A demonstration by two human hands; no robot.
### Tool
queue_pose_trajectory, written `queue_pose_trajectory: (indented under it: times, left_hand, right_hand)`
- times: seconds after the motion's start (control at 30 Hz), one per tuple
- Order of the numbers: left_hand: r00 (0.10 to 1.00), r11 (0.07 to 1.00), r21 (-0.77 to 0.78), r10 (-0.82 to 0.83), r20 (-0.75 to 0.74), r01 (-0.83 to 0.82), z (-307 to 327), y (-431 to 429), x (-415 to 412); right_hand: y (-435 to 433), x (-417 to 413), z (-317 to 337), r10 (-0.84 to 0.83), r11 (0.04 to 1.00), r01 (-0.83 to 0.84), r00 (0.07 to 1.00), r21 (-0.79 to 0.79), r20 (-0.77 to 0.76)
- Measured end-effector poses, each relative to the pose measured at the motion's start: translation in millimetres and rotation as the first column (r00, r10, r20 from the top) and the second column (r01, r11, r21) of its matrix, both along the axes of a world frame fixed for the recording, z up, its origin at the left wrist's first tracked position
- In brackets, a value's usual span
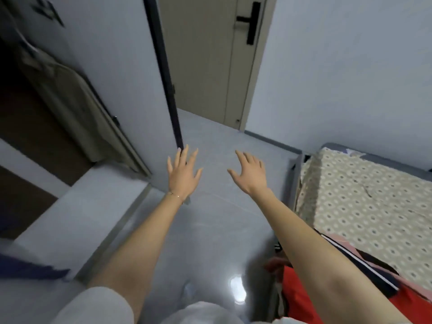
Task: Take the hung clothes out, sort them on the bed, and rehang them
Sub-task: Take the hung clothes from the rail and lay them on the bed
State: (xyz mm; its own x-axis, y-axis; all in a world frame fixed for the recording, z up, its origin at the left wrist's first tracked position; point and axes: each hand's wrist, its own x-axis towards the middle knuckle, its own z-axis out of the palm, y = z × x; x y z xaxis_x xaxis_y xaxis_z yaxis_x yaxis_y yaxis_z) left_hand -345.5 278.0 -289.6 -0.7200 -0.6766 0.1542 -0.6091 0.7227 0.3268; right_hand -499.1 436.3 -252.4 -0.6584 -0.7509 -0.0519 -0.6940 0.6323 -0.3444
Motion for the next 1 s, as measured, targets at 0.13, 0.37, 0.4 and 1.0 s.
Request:
queue_pose_trajectory:
  times: [0.13,0.37,0.4,1.0]
  left_hand:
    - [0.986,0.986,-0.024,0.167,0.003,-0.167,7,-77,76]
    - [0.929,0.929,-0.032,0.369,-0.003,-0.369,17,-170,187]
    - [0.917,0.917,-0.030,0.399,-0.009,-0.399,18,-181,202]
    - [0.516,0.516,-0.063,0.856,0.026,-0.854,18,-350,394]
  right_hand:
    - [-97,51,5,0.171,0.985,-0.171,0.985,-0.013,0.016]
    - [-234,134,16,0.400,0.915,-0.401,0.916,-0.038,-0.038]
    - [-251,145,18,0.430,0.902,-0.431,0.902,-0.036,-0.046]
    - [-548,316,25,0.809,0.587,-0.810,0.587,-0.002,-0.028]
